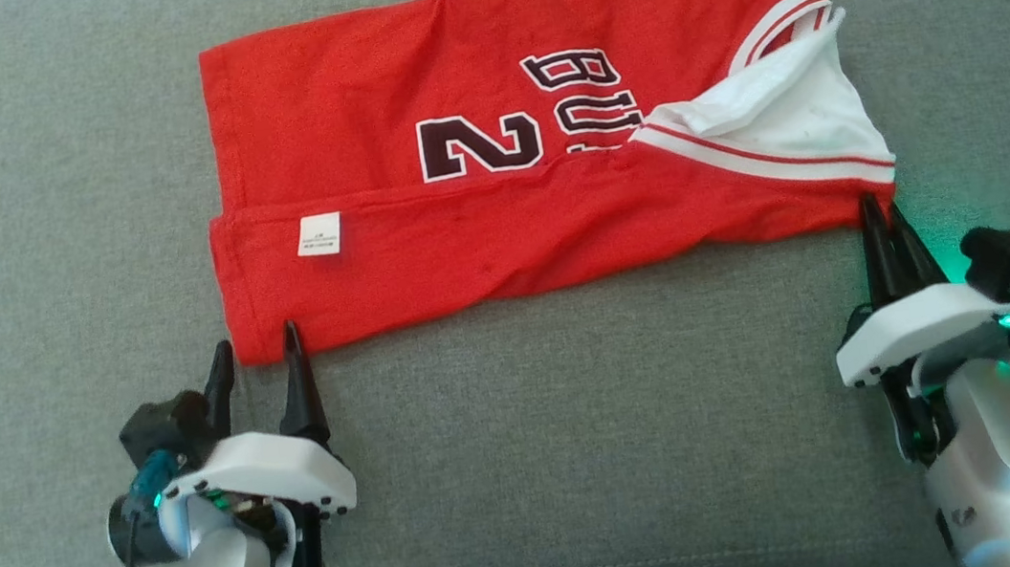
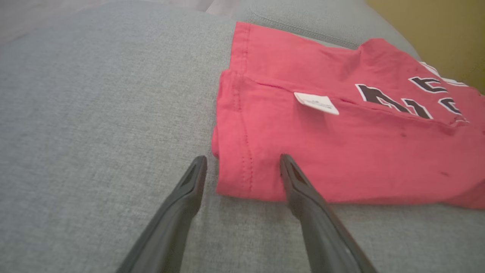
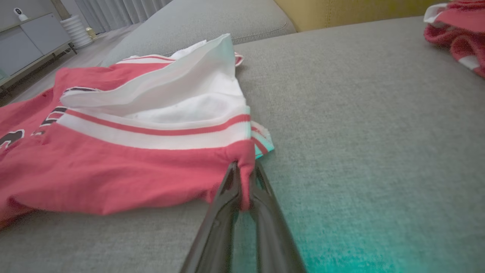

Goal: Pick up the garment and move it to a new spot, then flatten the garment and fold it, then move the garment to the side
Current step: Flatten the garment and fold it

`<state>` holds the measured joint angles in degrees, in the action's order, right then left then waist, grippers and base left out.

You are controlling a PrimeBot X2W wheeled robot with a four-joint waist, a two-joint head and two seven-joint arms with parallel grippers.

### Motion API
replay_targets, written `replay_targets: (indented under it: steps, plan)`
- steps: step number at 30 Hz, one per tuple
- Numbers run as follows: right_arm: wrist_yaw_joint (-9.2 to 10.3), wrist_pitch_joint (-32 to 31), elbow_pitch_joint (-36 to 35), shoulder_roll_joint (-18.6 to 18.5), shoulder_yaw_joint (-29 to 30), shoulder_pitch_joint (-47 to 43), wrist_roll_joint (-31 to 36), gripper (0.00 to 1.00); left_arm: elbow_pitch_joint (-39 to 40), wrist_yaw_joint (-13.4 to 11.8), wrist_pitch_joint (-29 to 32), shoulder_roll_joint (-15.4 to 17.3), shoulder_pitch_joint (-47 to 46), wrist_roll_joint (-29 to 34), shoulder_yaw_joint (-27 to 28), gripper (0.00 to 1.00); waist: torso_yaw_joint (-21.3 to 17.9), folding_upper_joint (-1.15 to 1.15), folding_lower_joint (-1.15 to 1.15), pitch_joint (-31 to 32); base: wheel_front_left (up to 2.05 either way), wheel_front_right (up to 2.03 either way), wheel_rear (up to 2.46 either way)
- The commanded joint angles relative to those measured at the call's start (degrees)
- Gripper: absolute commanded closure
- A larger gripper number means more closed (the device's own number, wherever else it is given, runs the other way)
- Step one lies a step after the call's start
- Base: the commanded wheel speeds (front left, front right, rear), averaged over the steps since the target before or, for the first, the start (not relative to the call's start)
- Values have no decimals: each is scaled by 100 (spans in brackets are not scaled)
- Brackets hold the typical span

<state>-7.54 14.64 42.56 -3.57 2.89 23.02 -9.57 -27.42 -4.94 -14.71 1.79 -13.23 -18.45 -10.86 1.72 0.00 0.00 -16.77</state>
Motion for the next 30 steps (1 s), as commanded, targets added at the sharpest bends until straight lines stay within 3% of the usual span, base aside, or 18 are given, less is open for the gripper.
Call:
replay_targets:
  steps: [1,10,11,12,13,14,19,30]
  plan:
    - [5,29,-176,67,-144,173,-9,100,69,42,-29,109,-58,-61,155,0,-23,0,0,0,0,0,0]
    - [5,34,-387,68,-232,220,-42,100,-809,283,-29,109,-331,-503,-68,2,-55,0,0,-41,0,0,0]
    - [5,34,-404,68,-240,218,-47,100,-895,330,-29,109,-379,-560,-97,27,-55,0,0,-46,0,0,0]
    - [5,34,-404,68,-240,218,-47,100,-895,330,-29,109,-379,-560,-97,27,-55,0,0,-46,0,0,0]
    - [5,35,-417,68,-250,217,-51,100,-995,396,-29,109,-425,-601,-149,76,-54,0,0,-49,0,0,0]
    - [5,35,-429,68,-256,216,-55,100,-1093,437,-29,109,-470,-608,-198,100,-52,0,0,-45,0,0,0]
    - [5,35,-423,63,-246,200,-74,100,-1317,596,-29,109,-569,-671,-282,100,-52,0,0,50,0,0,0]
    - [5,27,-141,-39,-173,-82,-217,100,-807,562,-29,109,-37,-309,235,100,-101,0,0,900,0,0,0]
